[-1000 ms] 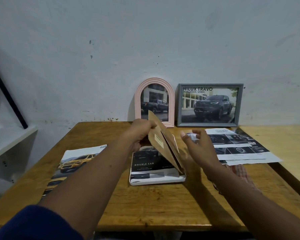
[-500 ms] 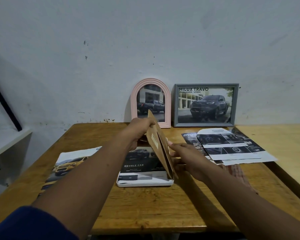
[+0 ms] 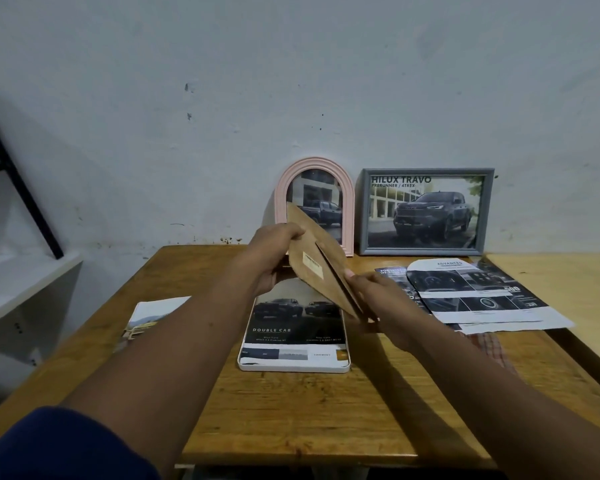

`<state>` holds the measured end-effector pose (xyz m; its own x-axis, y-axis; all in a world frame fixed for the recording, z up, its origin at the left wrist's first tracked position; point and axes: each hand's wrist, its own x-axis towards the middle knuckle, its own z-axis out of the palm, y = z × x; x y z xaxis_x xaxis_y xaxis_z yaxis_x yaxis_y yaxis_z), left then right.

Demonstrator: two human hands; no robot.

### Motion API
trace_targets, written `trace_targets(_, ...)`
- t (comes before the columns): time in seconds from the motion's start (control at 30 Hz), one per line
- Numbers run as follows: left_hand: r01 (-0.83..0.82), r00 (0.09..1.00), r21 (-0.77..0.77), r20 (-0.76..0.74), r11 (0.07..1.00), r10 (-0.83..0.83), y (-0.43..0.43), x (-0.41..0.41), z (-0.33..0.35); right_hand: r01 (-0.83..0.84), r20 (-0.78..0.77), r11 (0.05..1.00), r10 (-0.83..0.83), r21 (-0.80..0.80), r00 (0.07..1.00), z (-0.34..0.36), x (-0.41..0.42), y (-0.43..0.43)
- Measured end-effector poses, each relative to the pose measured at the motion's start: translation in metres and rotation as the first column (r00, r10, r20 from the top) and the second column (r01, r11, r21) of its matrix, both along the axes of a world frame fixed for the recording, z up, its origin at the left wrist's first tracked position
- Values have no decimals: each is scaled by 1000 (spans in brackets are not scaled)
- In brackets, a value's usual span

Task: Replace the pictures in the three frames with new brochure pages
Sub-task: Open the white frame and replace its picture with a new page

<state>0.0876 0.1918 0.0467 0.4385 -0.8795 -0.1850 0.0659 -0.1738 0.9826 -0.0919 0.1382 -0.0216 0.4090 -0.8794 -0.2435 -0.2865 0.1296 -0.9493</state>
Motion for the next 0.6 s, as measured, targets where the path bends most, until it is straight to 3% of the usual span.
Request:
trace_targets(0.07, 18, 997, -13, -80, 1000, -19, -5, -6, -8, 42, 34, 999, -43, 35, 999, 5, -7, -9)
trace_targets(0.17, 50, 996, -5, -79, 999, -50, -18, -21, -25, 170, -23, 983, -172, -67, 985, 7, -24, -26)
trace_targets(0.23, 81, 997, 8, 8, 997, -81, -28, -33, -33, 247, -49, 963, -253, -112, 966, 3, -37, -35)
trace_targets(0.37, 185, 958, 73, 209, 980, -196, -39, -52, -46, 272, -104, 961, -276, -49, 956, -21, -65, -44)
trace_targets(0.47, 240, 877, 141, 393, 961, -277, -47, -58, -61, 303, -162, 950, -312, -76, 936, -34, -74, -55)
trace_targets(0.6, 251, 707, 224, 623, 942, -336, -49, -64, -73, 282, -329, 915, -372, -290, 868, -31, -86, -66)
